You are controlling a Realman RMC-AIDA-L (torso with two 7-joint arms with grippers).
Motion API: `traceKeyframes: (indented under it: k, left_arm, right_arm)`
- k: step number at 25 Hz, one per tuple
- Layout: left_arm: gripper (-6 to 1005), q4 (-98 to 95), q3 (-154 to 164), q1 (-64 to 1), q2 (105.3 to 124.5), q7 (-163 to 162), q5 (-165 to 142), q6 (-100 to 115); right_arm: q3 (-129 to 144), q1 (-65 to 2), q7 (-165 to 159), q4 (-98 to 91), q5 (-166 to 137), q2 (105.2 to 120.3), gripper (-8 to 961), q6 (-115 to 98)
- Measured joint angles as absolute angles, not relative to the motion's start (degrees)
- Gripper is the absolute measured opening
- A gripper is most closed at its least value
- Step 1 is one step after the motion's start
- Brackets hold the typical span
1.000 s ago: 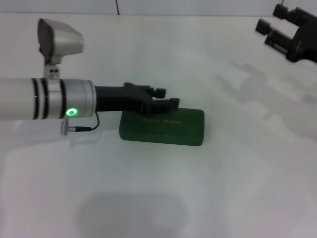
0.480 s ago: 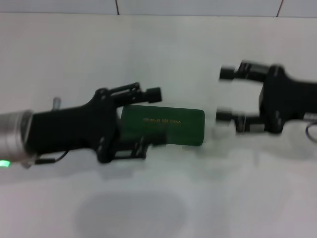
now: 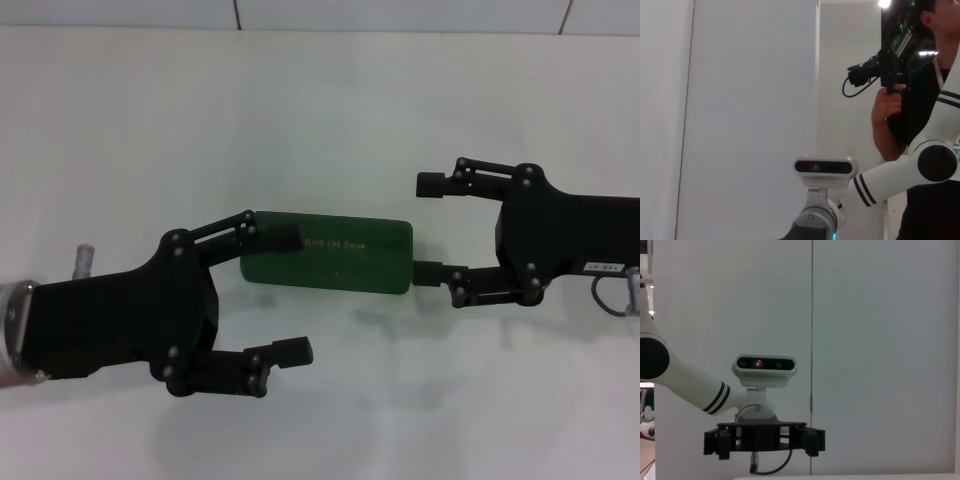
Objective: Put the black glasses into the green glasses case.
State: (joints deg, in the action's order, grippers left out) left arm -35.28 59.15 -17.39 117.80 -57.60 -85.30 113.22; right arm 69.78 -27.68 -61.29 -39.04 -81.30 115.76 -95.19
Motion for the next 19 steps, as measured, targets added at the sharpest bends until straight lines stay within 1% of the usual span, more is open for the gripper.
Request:
traceKeyframes:
  k: [1, 19]
  left_arm:
    - [895, -35.3, 59.1, -17.3, 117.77, -57.6, -85.4, 113.2]
    - [895, -34.8, 58.8, -16.7, 117.58, -57.4, -86.0, 113.0]
  right_arm:
    - [69.9, -27.7, -61.2, -39.0, -81.3, 115.80, 814, -95.2]
    - [69.5, -27.1, -57.3, -37.5, -80.2, 115.97, 810, -94.1]
